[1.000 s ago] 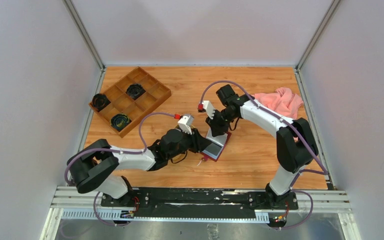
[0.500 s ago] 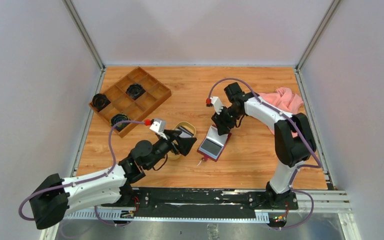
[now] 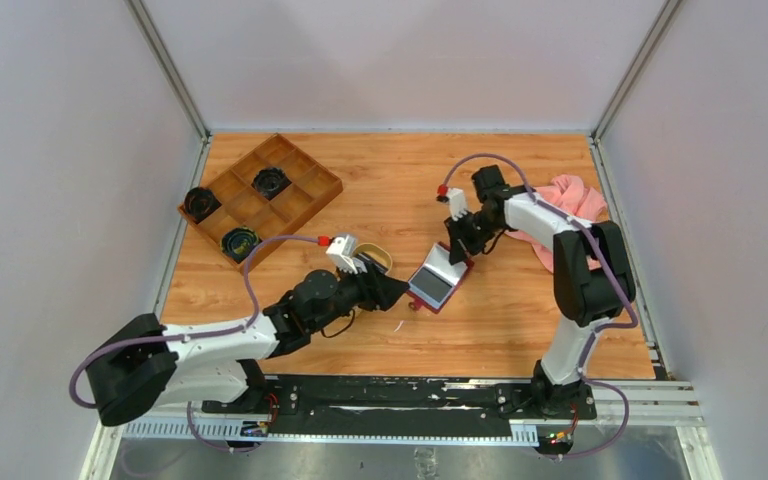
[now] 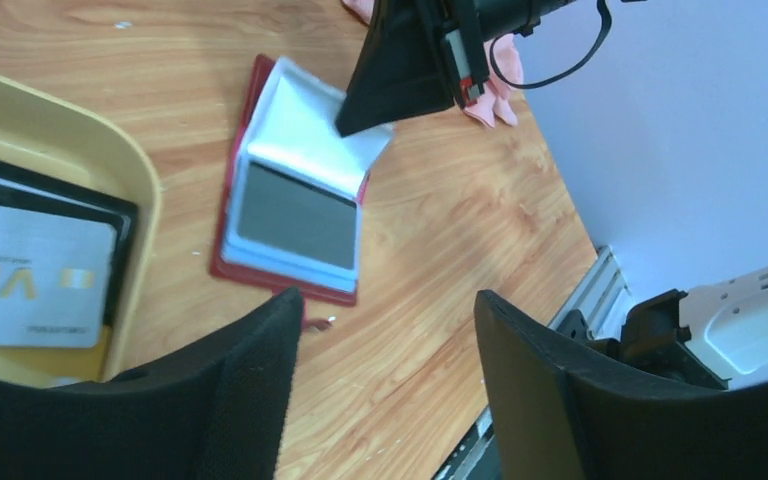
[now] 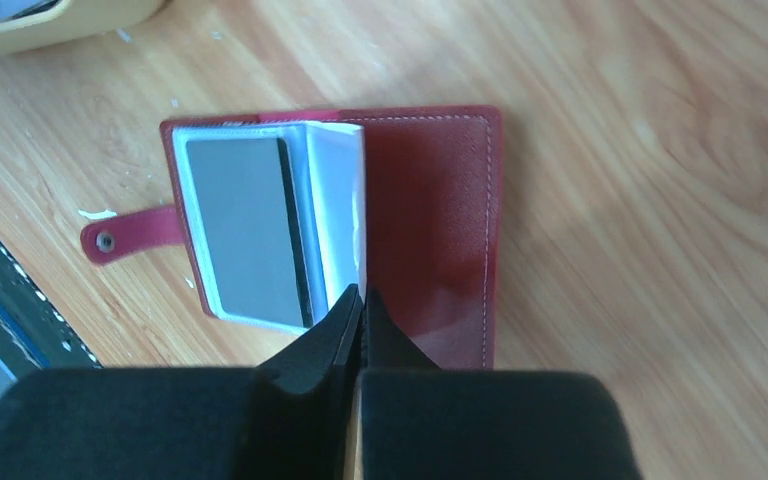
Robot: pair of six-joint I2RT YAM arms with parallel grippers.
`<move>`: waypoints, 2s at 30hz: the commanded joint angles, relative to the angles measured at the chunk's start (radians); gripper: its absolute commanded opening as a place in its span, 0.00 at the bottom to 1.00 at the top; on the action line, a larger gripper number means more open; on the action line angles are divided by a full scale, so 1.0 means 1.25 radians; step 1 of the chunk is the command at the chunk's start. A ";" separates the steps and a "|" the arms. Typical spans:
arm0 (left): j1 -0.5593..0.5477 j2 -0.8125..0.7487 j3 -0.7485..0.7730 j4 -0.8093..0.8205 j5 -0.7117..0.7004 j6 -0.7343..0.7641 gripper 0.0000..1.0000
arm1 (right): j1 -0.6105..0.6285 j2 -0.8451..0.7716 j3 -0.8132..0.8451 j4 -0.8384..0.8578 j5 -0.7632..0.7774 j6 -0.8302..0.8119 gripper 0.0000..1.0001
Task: Put the credit cards into the card holder
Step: Insert the credit card into the card holder.
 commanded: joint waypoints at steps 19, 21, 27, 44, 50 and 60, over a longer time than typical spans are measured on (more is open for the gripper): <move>-0.023 0.410 0.165 0.229 0.063 -0.087 0.60 | -0.141 -0.216 -0.076 0.008 -0.066 -0.009 0.38; -0.023 0.404 0.155 0.229 0.052 -0.081 0.60 | -0.140 -0.267 -0.073 0.008 -0.074 -0.041 0.42; -0.030 0.399 0.127 0.229 0.030 -0.119 0.60 | -0.063 -0.266 -0.095 0.004 -0.224 -0.071 0.37; -0.047 0.451 0.093 0.244 -0.030 -0.235 0.59 | 0.088 0.011 -0.015 -0.080 -0.011 -0.060 0.10; -0.047 0.480 0.094 0.263 -0.033 -0.247 0.59 | 0.090 0.028 -0.012 -0.085 0.011 -0.060 0.11; -0.047 0.512 0.094 0.282 -0.045 -0.256 0.55 | 0.090 0.064 0.001 -0.099 0.034 -0.058 0.14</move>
